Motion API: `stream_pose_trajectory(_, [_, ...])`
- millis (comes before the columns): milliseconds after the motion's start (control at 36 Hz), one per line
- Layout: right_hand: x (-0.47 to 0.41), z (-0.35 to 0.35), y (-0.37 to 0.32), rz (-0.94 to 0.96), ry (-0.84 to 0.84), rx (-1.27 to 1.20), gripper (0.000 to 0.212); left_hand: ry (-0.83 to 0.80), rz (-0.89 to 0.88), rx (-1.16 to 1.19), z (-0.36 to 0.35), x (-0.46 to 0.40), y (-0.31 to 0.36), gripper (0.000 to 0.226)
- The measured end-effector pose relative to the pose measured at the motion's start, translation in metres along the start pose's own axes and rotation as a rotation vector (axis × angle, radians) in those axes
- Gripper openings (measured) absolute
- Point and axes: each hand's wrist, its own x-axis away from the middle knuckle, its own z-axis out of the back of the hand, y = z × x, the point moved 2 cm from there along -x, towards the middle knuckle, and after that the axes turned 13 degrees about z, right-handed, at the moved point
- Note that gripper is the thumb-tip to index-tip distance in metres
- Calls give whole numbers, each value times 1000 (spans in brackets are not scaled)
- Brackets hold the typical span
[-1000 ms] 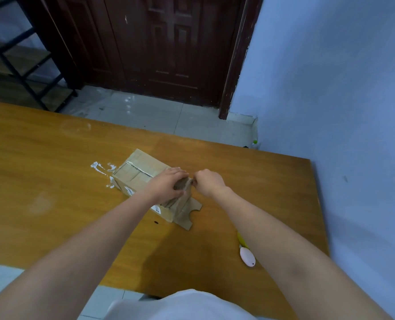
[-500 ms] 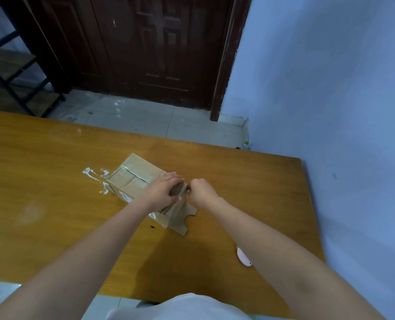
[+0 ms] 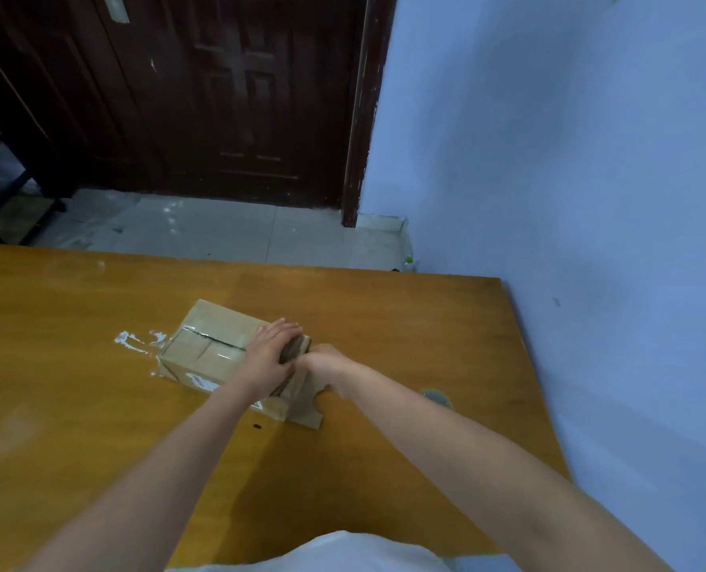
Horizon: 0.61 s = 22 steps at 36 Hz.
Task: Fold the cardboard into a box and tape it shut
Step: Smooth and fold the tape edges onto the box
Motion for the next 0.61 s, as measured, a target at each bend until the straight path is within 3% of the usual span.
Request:
stream_pose_trajectory(278, [17, -3, 10, 188, -39, -9, 40, 9, 11, -27, -1, 0, 2, 53])
stream_pose_trajectory(417, [24, -2, 17, 243, -110, 244, 40, 21, 52, -218, -1, -3, 3, 56])
stream_pose_trajectory(611, [28, -12, 28, 427, -20, 770, 58, 164, 211, -372, 7, -8, 9, 57])
